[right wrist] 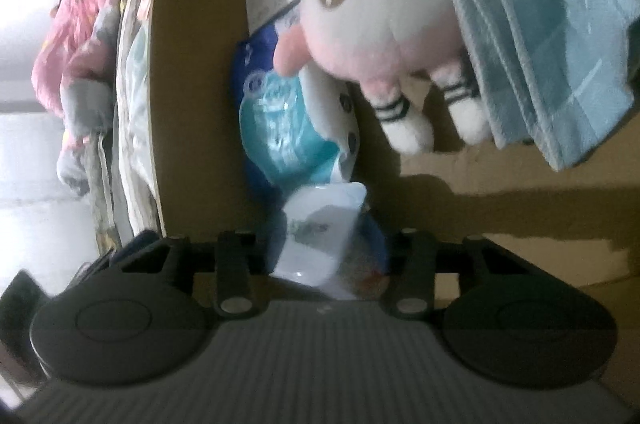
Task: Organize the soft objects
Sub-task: 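Carry the white cup container with the right tool into the box, release, then move the right tool back and close on the striped sock toy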
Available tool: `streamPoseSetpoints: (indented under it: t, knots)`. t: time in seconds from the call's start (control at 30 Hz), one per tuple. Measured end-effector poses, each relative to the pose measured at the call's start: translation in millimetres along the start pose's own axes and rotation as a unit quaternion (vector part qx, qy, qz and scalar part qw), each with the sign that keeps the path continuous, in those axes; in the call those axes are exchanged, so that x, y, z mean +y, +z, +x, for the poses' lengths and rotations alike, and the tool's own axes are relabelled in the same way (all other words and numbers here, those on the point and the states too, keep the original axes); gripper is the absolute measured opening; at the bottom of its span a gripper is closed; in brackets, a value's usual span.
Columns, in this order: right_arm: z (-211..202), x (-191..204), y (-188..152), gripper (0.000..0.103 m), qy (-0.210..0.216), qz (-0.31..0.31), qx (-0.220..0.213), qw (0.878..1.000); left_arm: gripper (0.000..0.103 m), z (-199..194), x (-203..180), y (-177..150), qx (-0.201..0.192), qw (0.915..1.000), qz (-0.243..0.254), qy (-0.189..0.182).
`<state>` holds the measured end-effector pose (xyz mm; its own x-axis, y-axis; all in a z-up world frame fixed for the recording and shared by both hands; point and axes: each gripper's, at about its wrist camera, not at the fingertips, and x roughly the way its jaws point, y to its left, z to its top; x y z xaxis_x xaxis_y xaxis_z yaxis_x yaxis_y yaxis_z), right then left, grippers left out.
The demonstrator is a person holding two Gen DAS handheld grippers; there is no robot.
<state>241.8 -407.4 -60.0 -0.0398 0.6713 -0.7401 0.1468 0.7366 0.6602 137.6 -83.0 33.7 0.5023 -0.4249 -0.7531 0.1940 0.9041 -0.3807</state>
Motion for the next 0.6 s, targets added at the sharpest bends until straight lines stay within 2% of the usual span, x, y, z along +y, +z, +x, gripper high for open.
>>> streamPoseSetpoints:
  t: [0.17, 0.33, 0.6]
  knots:
    - [3.5, 4.7, -6.6, 0.033, -0.004, -0.022, 0.015, 1.000, 0.037, -4.1, 19.7, -8.5, -0.002, 0.9997, -0.026, 0.006]
    - [13.9, 4.0, -12.6, 0.032, 0.020, -0.019, 0.011, 1.000, 0.037, -5.8, 25.1, -13.5, -0.004, 0.9994, -0.033, 0.002]
    - [25.0, 5.5, -17.6, 0.033, 0.051, -0.015, -0.020, 0.998, 0.040, -4.2, 23.8, -22.6, -0.010, 0.9996, -0.028, 0.005]
